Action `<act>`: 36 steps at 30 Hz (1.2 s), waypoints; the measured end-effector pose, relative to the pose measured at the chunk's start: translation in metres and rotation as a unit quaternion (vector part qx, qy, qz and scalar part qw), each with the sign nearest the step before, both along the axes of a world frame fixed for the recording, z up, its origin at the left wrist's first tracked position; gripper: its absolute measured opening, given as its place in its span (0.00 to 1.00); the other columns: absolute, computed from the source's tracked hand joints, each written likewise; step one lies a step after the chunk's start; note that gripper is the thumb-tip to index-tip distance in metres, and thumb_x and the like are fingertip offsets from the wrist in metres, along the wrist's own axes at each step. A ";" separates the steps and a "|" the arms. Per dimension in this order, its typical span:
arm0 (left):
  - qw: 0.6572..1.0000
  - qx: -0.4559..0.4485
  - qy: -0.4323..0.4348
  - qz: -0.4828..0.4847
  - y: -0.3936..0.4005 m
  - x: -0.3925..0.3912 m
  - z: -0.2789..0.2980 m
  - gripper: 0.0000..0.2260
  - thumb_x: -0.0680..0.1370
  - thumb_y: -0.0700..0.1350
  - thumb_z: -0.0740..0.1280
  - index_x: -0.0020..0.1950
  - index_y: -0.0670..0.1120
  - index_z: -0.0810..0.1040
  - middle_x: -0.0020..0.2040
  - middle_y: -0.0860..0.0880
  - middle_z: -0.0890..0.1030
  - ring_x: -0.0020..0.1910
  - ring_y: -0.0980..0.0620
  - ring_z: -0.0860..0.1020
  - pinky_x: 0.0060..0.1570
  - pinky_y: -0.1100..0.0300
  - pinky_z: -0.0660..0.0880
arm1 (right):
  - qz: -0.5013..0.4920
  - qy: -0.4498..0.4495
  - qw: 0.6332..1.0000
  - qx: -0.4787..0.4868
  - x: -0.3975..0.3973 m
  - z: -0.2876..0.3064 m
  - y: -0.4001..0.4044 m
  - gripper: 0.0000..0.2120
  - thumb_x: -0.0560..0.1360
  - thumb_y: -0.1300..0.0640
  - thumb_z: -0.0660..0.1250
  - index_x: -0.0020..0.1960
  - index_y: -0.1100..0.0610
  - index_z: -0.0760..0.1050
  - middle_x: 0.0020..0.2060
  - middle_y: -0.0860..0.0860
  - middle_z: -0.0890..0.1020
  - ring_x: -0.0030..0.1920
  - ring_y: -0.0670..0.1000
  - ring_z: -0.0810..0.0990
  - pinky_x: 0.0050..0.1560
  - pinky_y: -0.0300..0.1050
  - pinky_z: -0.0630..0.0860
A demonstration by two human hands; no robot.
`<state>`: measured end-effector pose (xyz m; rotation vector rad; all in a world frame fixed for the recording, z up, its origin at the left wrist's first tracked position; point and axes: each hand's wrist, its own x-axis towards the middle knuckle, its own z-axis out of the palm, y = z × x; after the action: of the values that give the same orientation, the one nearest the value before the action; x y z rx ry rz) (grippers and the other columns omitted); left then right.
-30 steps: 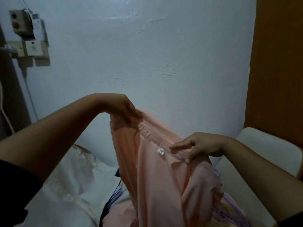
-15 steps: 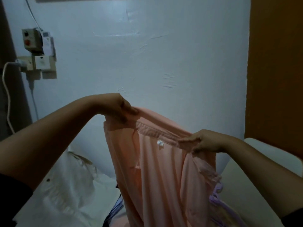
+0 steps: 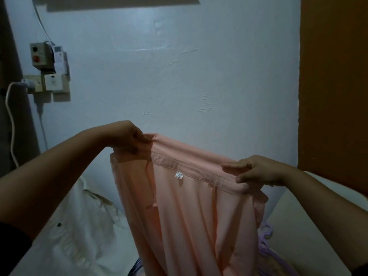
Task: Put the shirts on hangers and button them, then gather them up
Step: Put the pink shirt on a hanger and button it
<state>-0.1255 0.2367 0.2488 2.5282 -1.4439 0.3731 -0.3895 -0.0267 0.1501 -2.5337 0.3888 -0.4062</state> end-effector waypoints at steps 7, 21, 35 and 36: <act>0.997 -0.042 -0.068 -0.012 0.017 -0.001 0.022 0.25 0.71 0.40 0.74 0.64 0.58 0.77 0.61 0.52 0.78 0.56 0.51 0.77 0.53 0.63 0.69 | -0.028 -0.038 0.991 -0.123 -0.015 0.072 0.027 0.22 0.73 0.60 0.70 0.62 0.43 0.71 0.41 0.35 0.74 0.37 0.28 0.73 0.40 0.24 0.68; 0.961 -0.192 -0.169 -0.101 0.068 -0.046 0.049 0.23 0.71 0.41 0.75 0.65 0.50 0.77 0.62 0.49 0.78 0.55 0.53 0.76 0.51 0.66 0.67 | -0.083 -0.134 0.966 -0.205 -0.084 0.142 0.081 0.27 0.68 0.59 0.74 0.62 0.41 0.70 0.47 0.35 0.75 0.45 0.39 0.74 0.40 0.23 0.70; 0.981 -0.134 -0.127 -0.059 0.032 -0.013 0.001 0.19 0.73 0.46 0.73 0.64 0.53 0.78 0.65 0.51 0.77 0.58 0.53 0.77 0.49 0.67 0.65 | -0.115 -0.058 0.972 -0.199 -0.023 0.096 0.041 0.31 0.65 0.57 0.77 0.65 0.46 0.73 0.43 0.38 0.77 0.40 0.36 0.72 0.40 0.20 0.65; 0.987 -0.104 -0.105 -0.058 0.020 -0.003 -0.022 0.19 0.73 0.46 0.73 0.64 0.53 0.78 0.65 0.52 0.77 0.59 0.53 0.76 0.50 0.67 0.65 | -0.118 -0.026 0.975 -0.188 -0.010 0.071 0.025 0.31 0.65 0.56 0.77 0.66 0.46 0.73 0.47 0.41 0.79 0.41 0.36 0.72 0.40 0.20 0.65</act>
<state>-0.1285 0.2563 0.2264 2.2829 -1.5265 0.7470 -0.3995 -0.0015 0.2210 -2.8433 0.6506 -0.6929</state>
